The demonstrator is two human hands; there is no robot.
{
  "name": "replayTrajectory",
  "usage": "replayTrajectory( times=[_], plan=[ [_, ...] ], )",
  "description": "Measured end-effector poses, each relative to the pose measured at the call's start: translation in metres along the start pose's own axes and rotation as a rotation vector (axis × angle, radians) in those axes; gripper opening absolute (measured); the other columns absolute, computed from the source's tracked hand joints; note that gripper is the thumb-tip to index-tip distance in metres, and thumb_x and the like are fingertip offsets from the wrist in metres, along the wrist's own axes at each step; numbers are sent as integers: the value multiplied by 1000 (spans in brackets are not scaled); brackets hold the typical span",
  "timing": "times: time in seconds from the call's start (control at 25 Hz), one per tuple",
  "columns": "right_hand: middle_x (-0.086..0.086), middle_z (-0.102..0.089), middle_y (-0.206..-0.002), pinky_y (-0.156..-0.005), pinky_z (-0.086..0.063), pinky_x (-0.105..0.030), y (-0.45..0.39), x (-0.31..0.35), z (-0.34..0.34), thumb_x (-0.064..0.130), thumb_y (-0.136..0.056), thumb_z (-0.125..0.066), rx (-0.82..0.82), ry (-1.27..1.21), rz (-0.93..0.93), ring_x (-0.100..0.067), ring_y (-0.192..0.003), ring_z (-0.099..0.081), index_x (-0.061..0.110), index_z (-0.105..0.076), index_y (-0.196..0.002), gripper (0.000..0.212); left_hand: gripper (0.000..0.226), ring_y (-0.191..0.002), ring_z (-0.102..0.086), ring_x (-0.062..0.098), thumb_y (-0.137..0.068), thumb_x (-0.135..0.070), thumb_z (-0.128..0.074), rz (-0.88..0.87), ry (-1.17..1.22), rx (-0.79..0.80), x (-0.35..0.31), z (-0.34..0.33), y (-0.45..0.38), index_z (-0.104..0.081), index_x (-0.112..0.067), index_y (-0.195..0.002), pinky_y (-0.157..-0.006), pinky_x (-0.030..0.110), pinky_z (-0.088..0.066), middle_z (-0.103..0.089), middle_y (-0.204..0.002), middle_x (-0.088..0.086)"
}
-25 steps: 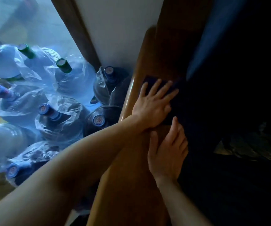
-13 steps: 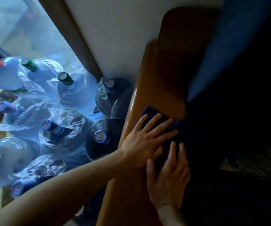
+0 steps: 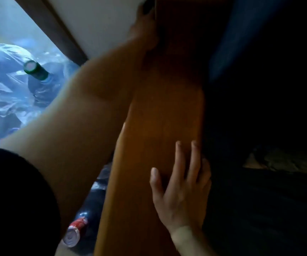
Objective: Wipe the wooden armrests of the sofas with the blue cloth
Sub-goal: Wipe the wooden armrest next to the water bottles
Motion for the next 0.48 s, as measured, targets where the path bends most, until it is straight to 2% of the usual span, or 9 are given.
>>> replayTrajectory(
  times=[0.08,0.16,0.24,0.28,0.36,0.4,0.48],
  plan=[
    [-7,-18,-162,-98,-42,-55,-1,-2,2,68,-89,-37,-23,6,8,-38,-137,-31,27,-27,-152,75,47,-117,-53,34,-95,-38,-45,-65,-39,43,12,-41,10,-46,-27,-141,-89,46,-52,-41,-152,11],
    [-6,-14,-162,-102,-38,-55,-6,-12,1,67,-89,-38,-21,0,4,-38,-140,-26,28,-23,-153,76,49,-117,-53,33,-90,-47,-34,-159,-85,-26,6,-26,57,-46,-38,-137,-85,44,-55,-38,-155,5],
    [-5,-17,-162,-104,-35,-55,3,-13,5,62,-91,-37,-51,-79,8,-38,-140,-27,27,-22,-153,73,54,-137,-39,39,-91,-42,-30,-195,-136,-169,0,11,160,-41,-37,-143,-100,48,-46,-27,-162,2],
    [-5,-21,-161,-105,-34,-54,1,-15,6,60,-92,-36,-69,-166,0,-36,-140,-29,27,-23,-153,71,57,-146,-25,41,-89,-41,-32,-231,-197,-166,-3,11,227,-38,-36,-146,-110,53,-35,-22,-164,1],
    [-3,-31,-158,-111,-33,-50,4,-19,17,57,-95,-31,-88,-520,-23,-28,-139,-36,27,-23,-153,66,66,-152,-5,40,-84,-42,-43,-296,-132,41,-13,-7,408,-33,-38,-149,-116,60,-20,-17,-165,0],
    [0,-34,-157,-112,-34,-49,5,-29,17,56,-97,-30,-79,-708,-43,-22,-138,-38,29,-23,-153,63,68,-152,-2,40,-84,-45,-49,-396,-129,211,-18,-31,489,-33,-40,-149,-114,63,-20,-16,-165,0],
    [5,-37,-155,-110,-39,-42,19,-48,24,51,-101,-29,24,-918,-118,-12,-134,-43,35,-22,-151,53,64,-150,-4,44,-90,-52,-46,-621,-437,432,-21,-54,602,-29,-42,-151,-106,63,-27,-16,-165,3]
  ],
)
Point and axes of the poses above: each hand's wrist, its own y-axis away from the middle knuckle, its own z-axis out of the back of the hand, x = y × z, the point moved 8 cm from there along -y, towards the middle knuckle
